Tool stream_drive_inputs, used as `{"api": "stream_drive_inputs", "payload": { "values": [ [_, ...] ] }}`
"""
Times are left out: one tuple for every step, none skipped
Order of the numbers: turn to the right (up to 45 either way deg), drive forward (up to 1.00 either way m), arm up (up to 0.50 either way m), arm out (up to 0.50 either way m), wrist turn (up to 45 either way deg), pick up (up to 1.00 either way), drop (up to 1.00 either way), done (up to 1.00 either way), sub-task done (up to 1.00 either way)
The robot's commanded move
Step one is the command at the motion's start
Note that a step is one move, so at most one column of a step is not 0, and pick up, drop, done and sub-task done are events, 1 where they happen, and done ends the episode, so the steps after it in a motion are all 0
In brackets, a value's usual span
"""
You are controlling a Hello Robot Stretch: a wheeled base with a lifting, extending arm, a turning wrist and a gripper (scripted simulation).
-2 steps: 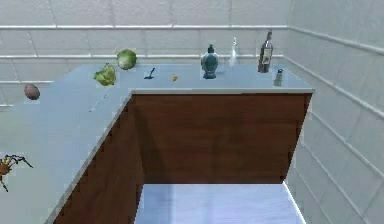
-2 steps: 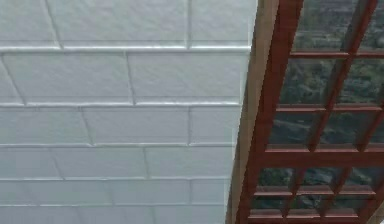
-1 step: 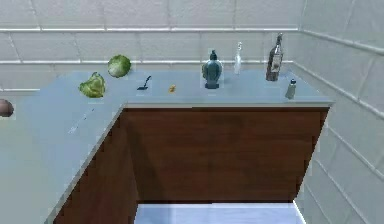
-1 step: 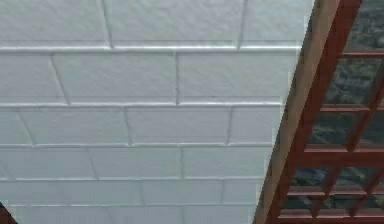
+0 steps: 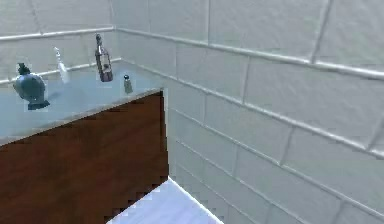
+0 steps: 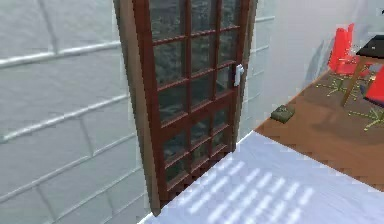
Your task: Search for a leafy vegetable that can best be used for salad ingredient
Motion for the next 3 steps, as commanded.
{"api": "stream_drive_inputs", "payload": {
  "values": [
    [45.0,0.00,0.00,0.00,0.0,0.00,0.00,0.00,0.00],
    [0.0,0.05,0.00,0.00,0.0,0.00,0.00,0.00,0.00],
    [-45.0,0.00,0.00,0.00,0.0,0.00,0.00,0.00,0.00]
  ]
}}
